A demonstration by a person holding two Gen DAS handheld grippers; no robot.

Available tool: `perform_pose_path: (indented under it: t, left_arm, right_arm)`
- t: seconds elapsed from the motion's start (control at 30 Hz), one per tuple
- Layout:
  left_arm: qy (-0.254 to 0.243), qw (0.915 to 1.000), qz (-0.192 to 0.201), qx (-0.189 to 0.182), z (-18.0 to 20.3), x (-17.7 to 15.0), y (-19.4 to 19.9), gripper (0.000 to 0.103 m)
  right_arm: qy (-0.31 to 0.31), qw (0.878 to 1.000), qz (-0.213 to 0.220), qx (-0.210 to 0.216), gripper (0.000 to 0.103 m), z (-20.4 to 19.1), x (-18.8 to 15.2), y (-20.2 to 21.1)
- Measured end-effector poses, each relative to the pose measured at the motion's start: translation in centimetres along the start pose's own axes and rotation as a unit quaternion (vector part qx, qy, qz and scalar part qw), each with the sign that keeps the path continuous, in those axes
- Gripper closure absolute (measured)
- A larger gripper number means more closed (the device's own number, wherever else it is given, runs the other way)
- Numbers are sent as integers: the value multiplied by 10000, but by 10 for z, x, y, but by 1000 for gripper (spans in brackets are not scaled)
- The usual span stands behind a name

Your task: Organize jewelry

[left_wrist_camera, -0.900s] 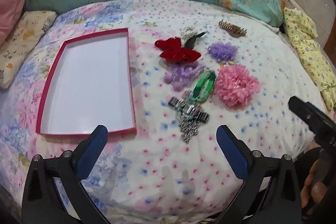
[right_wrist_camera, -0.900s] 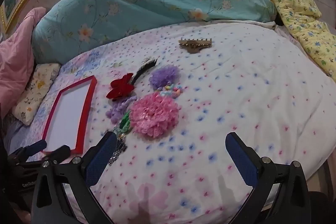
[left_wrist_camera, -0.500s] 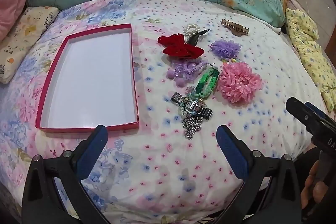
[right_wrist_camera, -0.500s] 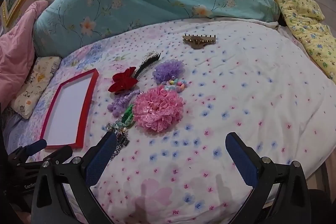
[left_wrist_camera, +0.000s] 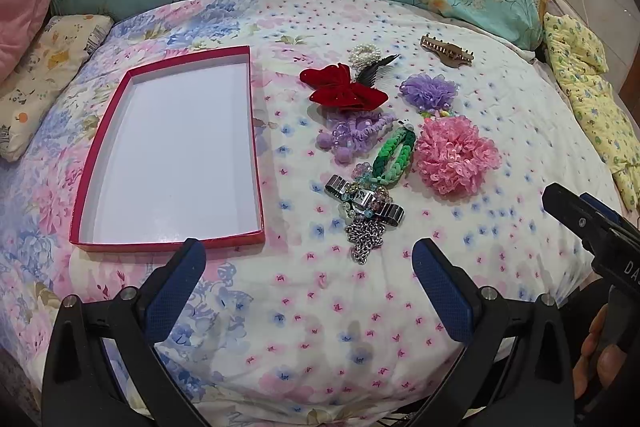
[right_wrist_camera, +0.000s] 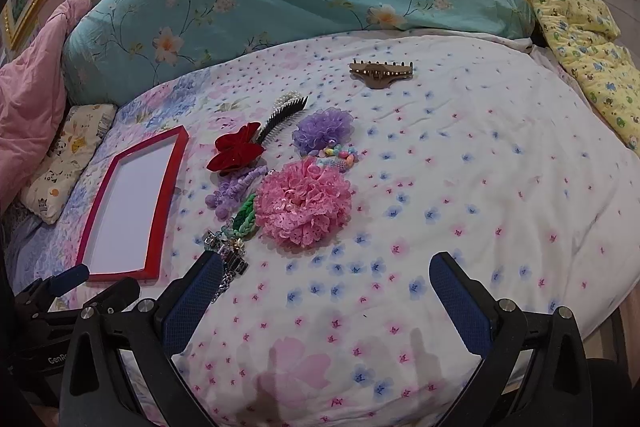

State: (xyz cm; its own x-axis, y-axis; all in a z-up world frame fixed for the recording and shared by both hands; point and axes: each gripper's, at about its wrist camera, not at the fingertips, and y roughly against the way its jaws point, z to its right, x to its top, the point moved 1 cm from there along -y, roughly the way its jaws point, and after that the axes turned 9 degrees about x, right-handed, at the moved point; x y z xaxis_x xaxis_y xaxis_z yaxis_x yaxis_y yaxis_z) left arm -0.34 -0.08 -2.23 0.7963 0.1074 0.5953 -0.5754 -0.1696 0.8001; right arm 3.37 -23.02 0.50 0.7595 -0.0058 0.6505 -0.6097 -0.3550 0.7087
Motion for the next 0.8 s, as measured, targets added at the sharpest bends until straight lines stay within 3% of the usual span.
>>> perform_pose_path:
  t: [0.8]
  left_arm:
    - [24, 10000, -42, 16, -3, -2, -3, 0]
  right_arm:
    - [-25, 10000, -42, 59, 0, 0, 0, -3]
